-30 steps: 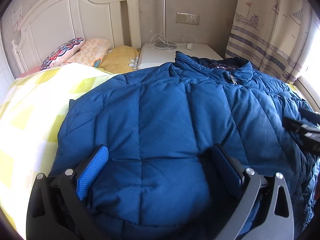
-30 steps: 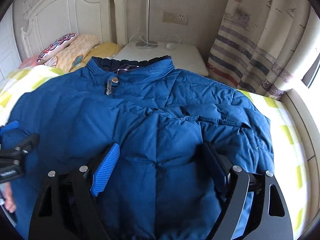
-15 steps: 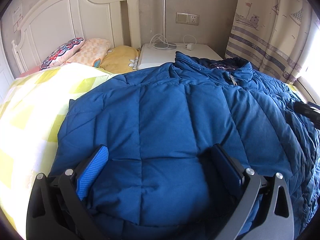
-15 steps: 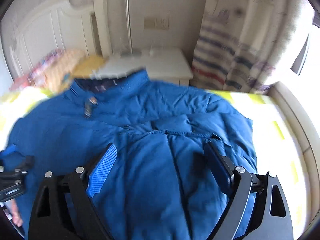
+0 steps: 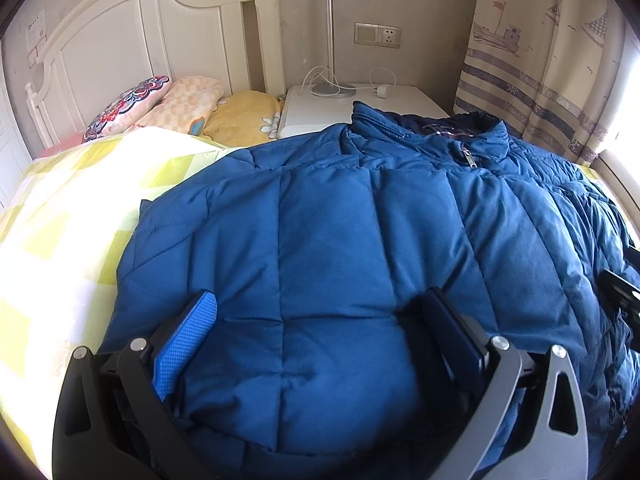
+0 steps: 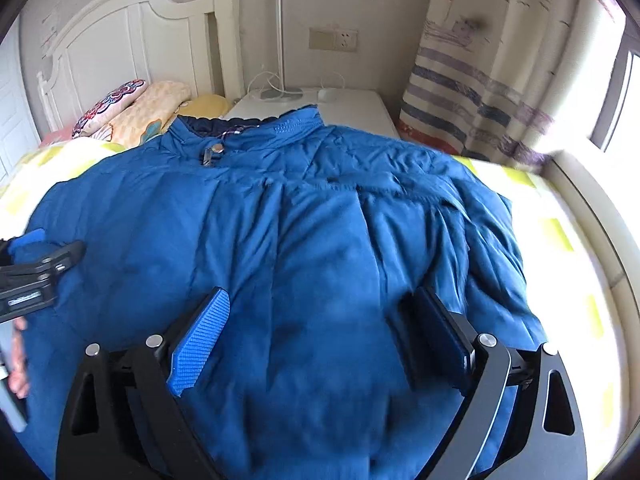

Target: Fold large clothes

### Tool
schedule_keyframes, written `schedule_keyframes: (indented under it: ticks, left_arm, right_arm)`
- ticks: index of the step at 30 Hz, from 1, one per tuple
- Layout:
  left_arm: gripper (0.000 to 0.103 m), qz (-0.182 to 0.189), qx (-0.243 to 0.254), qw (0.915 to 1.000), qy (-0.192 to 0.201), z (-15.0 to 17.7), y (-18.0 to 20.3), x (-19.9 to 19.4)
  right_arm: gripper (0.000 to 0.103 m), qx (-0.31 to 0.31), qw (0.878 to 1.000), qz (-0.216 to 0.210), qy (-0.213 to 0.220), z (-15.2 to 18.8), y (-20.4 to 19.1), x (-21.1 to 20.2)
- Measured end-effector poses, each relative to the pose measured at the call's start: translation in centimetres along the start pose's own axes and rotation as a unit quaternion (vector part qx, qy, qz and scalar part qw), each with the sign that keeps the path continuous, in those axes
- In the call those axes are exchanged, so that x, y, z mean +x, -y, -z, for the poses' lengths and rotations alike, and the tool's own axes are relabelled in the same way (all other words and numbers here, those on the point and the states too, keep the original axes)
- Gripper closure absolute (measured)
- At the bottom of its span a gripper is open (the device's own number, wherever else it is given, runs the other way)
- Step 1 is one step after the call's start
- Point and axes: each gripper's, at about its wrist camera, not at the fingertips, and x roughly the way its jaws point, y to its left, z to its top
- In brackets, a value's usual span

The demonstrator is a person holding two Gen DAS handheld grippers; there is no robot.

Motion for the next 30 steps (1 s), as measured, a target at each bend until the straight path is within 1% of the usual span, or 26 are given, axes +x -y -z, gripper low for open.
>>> schedule_keyframes:
  ticks: [2, 3, 5, 6, 7, 8, 9, 10, 11, 14, 16, 17, 18, 19, 20, 21, 22, 23, 24, 25, 26, 27, 28, 29, 30]
  left_arm:
    - [0.003, -0.025, -0.006, 0.9997, -0.004, 0.4, 0.3, -1.7]
    - [0.003, -0.019, -0.012, 0.9997, 0.008, 1.0, 0.6, -3.5]
    - [0.002, 0.015, -0.001, 0.9993, 0.033, 2.5, 1.7, -6.4]
    - [0.002, 0.037, 0.018, 0.9985, 0.036, 3.7, 2.8, -7.6]
    - [0.002, 0.051, 0.035, 0.9977, 0.027, 4.9, 3.9, -7.9]
    - [0.002, 0.059, 0.047, 0.9971, 0.013, 5.7, 4.6, -7.6]
    - [0.002, 0.057, 0.066, 0.9961, -0.013, 6.9, 5.7, -6.5]
    - [0.002, 0.032, 0.090, 0.9954, -0.011, 7.7, 6.5, -5.9]
    - [0.002, 0.020, 0.101, 0.9946, -0.005, 7.9, 7.0, -5.9]
    - [0.002, 0.020, 0.092, 0.9953, -0.022, 7.4, 6.4, -6.3]
    - [0.002, 0.007, 0.073, 0.9972, -0.012, 7.9, 4.8, -7.8]
    - [0.002, 0.001, 0.070, 0.9975, -0.008, 8.3, 4.1, -8.2]
    - [0.002, -0.017, 0.066, 0.9976, -0.012, 9.1, 2.9, -8.3]
    - [0.002, -0.029, 0.060, 0.9976, -0.022, 9.7, 1.9, -8.0]
    - [0.002, -0.018, 0.042, 0.9984, -0.034, 10.2, 0.8, -7.7]
    - [0.002, 0.025, -0.010, 0.9985, -0.048, 10.4, -1.1, -7.6]
    - [0.002, 0.028, -0.022, 0.9983, -0.046, 10.4, -1.6, -7.8]
    - [0.002, 0.016, -0.022, 0.9985, -0.048, 10.3, -1.8, -7.9]
    - [0.002, -0.017, -0.014, 0.9986, -0.048, 10.3, -1.5, -8.4]
    - [0.004, -0.024, -0.011, 0.9988, -0.041, 10.4, -1.2, -9.0]
    - [0.004, -0.010, -0.009, 0.9994, -0.030, 10.6, -0.8, -9.9]
    - [0.004, 0.020, -0.004, 0.9996, -0.020, 11.0, -0.1, -11.1]
    - [0.003, 0.038, 0.007, 0.9992, -0.011, 11.6, 0.9, -12.2]
    - [0.003, 0.048, 0.028, 0.9984, -0.004, 12.3, 2.2, -13.1]
    - [0.003, 0.051, 0.050, 0.9974, -0.002, 12.9, 3.2, -13.4]
  right_arm:
    - [0.014, -0.012, 1.000, -0.017, 0.010, 1.1, -0.9, -2.7]
    - [0.014, -0.026, 0.999, -0.021, 0.018, 1.7, -1.4, -3.8]
    - [0.013, -0.053, 0.998, -0.031, 0.017, 3.1, -2.3, -5.0]
    - [0.013, -0.067, 0.997, -0.037, 0.003, 3.9, -2.7, -4.9]
    - [0.013, -0.079, 0.996, -0.039, -0.016, 4.7, -3.0, -4.3]
    - [0.012, -0.093, 0.994, -0.033, -0.044, 5.7, -3.4, -3.1]
    - [0.008, -0.091, 0.994, -0.031, -0.046, 6.3, -3.4, -2.5]
    - [0.008, -0.076, 0.996, -0.037, -0.039, 6.4, -3.0, -2.4]
    - [0.008, -0.073, 0.996, -0.039, -0.043, 6.3, -3.0, -2.4]
    - [0.008, -0.069, 0.995, -0.039, -0.064, 6.1, -2.6, -3.1]
    - [0.008, -0.065, 0.995, -0.038, -0.058, 6.5, -1.7, -4.4]
    - [0.008, -0.066, 0.996, -0.026, -0.048, 7.0, -0.9, -5.2]
    - [0.008, -0.066, 0.997, -0.009, -0.048, 7.7, 0.0, -5.4]
    - [0.005, -0.063, 0.996, 0.004, -0.055, 8.4, 0.9, -5.3]
    - [0.005, -0.039, 0.997, -0.017, -0.062, 9.3, 2.6, -5.0]
    - [0.005, -0.022, 0.997, -0.035, -0.061, 9.8, 3.1, -5.2]
    - [0.005, -0.016, 0.997, -0.038, -0.061, 9.9, 3.5, -5.3]
    - [0.005, -0.025, 0.997, -0.024, -0.067, 9.9, 3.3, -5.5]
    - [0.005, -0.030, 0.997, -0.010, -0.069, 9.9, 3.0, -5.9]
    - [0.005, -0.030, 0.997, 0.003, -0.065, 9.8, 2.5, -6.9]
    - [0.005, -0.031, 0.998, -0.007, -0.051, 10.0, 2.2, -7.9]
    - [0.005, -0.035, 0.998, -0.028, -0.034, 10.3, 1.7, -9.2]
    - [0.005, -0.043, 0.998, -0.045, -0.021, 10.7, 1.1, -10.3]
    - [0.005, -0.062, 0.997, -0.053, -0.018, 11.4, 0.0, -11.1]
    - [0.005, -0.081, 0.995, -0.054, -0.024, 12.1, -1.0, -11.3]
